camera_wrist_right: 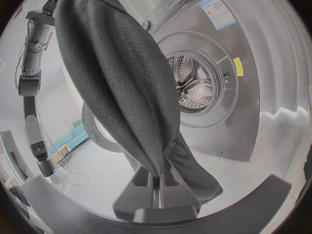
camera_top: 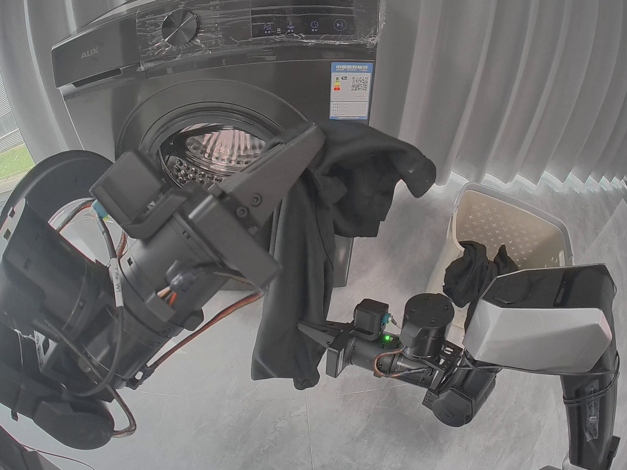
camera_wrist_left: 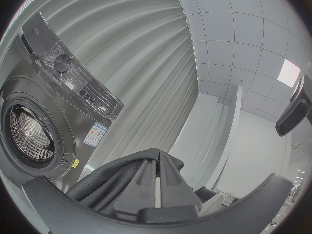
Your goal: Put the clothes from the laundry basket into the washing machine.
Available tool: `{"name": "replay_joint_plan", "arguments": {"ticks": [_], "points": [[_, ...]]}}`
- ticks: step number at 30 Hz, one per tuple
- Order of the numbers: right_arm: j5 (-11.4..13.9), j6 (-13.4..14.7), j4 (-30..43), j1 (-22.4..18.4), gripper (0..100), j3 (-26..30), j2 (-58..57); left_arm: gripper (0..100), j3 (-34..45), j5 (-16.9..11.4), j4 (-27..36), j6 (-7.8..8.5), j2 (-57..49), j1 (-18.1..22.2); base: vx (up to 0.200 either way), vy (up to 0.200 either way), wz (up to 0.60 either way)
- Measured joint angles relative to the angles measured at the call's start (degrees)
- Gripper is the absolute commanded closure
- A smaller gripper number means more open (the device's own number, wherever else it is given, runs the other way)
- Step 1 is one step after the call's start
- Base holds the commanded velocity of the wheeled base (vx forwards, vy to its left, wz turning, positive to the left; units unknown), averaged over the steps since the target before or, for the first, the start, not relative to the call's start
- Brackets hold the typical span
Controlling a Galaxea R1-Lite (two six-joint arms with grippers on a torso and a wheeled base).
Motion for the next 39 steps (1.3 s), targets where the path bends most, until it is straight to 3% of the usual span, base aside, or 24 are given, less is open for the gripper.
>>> {"name": "replay_joint_plan", "arguments": {"ticks": [11, 23, 28, 33, 34, 39], "points": [[-0.7, 0.0, 0.1, 2.3, 100, 14.6, -11.5, 100, -0.5, 0.2, 0.1, -0.23, 2.2, 5.1, 0.000, 0.000, 0.00], [0.3, -0.2, 0.2, 2.9, 100, 28.7, -27.5, 100, -0.6, 0.7, 0.0, 0.32, 10.6, 11.8, 0.000, 0.000, 0.00], [0.7, -0.1, 0.2, 3.8, 100, 30.7, -30.7, 100, -0.4, 0.7, 0.0, 0.51, 12.9, 12.7, 0.000, 0.000, 0.00], [0.6, 0.0, 0.2, 4.0, 100, 29.1, -32.3, 100, 0.3, 0.5, 0.0, 0.73, 14.2, 12.9, 0.000, 0.000, 0.00], [0.7, 0.0, 0.2, 4.0, 100, 28.7, -32.4, 0, 0.5, 0.4, 0.0, 0.73, 14.3, 12.9, 0.000, 0.000, 0.00], [0.6, 0.0, 0.1, 3.7, 100, 27.0, -32.9, 0, 1.8, 0.0, -0.1, 0.71, 14.8, 12.7, 0.000, 0.000, 0.00]]}}
